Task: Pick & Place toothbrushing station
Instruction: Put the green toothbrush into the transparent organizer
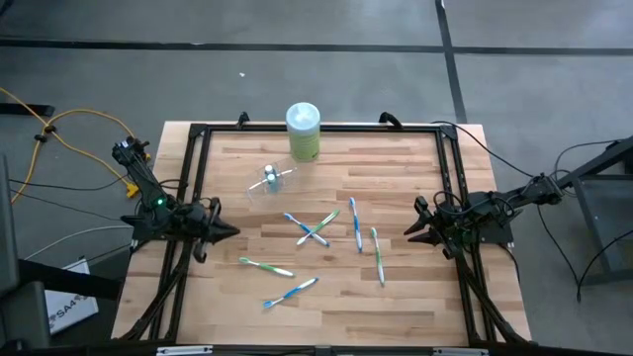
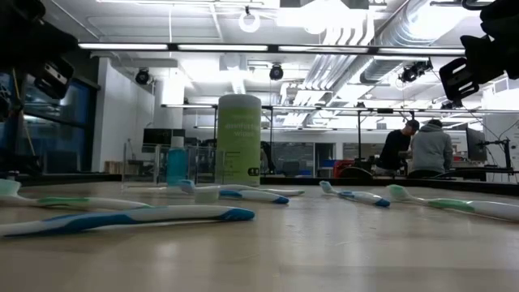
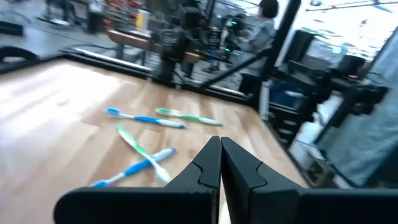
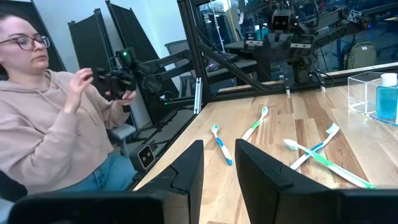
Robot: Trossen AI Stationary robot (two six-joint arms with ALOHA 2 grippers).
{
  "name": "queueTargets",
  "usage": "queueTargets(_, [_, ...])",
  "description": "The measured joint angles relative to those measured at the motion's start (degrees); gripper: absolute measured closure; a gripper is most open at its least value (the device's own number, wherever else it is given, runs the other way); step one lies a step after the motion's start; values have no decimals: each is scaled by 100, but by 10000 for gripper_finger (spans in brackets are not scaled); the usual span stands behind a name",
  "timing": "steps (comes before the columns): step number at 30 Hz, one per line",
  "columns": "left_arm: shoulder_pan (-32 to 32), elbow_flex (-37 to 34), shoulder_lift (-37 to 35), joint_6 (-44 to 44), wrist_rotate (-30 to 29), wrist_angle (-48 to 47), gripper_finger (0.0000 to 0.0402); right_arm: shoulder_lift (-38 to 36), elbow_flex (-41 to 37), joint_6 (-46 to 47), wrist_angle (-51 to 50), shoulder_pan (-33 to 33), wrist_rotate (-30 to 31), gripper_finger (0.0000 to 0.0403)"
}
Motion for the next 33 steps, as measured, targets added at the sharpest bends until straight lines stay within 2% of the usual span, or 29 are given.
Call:
queueTargets(9, [257, 0, 0, 746, -446, 197, 399, -2, 0, 0, 0, 1, -1, 319])
queueTargets(16, [345, 0, 0, 443, -229, 212, 399, 0, 0, 0, -2, 2, 0, 319])
queueTargets(25, [520, 19, 2, 350, -269, 316, 399, -1, -1, 0, -2, 0, 0, 319])
queueTargets(29, [851, 174, 195, 620, 40, 293, 398, -1, -1, -1, -1, 1, 0, 319])
queueTargets(33, [1215, 511, 872, 783, 481, 280, 386, -2, -2, 0, 0, 0, 0, 319])
